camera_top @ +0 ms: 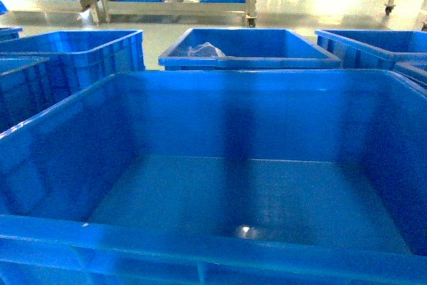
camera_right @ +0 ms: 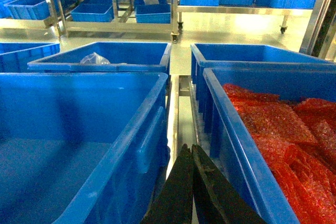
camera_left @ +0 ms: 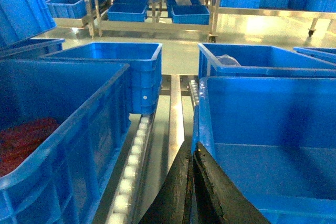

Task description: Place box next to blue box on left shelf

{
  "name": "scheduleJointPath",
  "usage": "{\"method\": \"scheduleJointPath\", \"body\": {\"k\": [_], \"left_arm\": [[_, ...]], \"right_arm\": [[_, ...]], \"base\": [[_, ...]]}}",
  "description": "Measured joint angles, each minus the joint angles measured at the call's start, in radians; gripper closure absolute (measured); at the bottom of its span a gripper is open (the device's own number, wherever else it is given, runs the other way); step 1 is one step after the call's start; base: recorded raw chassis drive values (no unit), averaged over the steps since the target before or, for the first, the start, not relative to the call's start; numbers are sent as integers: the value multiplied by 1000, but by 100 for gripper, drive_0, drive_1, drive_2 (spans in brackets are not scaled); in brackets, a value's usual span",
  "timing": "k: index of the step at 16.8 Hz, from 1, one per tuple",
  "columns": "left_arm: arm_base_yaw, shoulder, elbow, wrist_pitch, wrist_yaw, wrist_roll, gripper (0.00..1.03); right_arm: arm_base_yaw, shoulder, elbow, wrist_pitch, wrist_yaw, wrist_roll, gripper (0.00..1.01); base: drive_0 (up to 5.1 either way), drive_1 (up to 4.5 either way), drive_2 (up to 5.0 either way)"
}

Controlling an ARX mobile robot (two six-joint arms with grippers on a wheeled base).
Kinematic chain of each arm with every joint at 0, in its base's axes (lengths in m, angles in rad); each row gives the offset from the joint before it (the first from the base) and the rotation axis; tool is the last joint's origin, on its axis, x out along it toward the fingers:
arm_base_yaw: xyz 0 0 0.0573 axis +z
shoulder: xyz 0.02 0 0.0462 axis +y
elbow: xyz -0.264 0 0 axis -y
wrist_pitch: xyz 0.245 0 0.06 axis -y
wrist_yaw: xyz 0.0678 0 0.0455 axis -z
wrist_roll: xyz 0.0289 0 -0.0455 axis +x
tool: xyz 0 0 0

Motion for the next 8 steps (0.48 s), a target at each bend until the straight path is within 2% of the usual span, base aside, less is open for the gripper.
{"method": "scheduleJointPath", "body": {"k": [2,3,8], "left_arm": [[0,0,0,-3,0,0,101],[0,0,0,-3,0,-1,98],[0,0,0,-3,0,0,37]], "right_arm": [[0,0,0,2,0,0,99],[0,0,0,3,0,0,91],[0,0,0,3,0,0,29]], "base": [[0,0,0],[0,0,0],[0,0,0]]}}
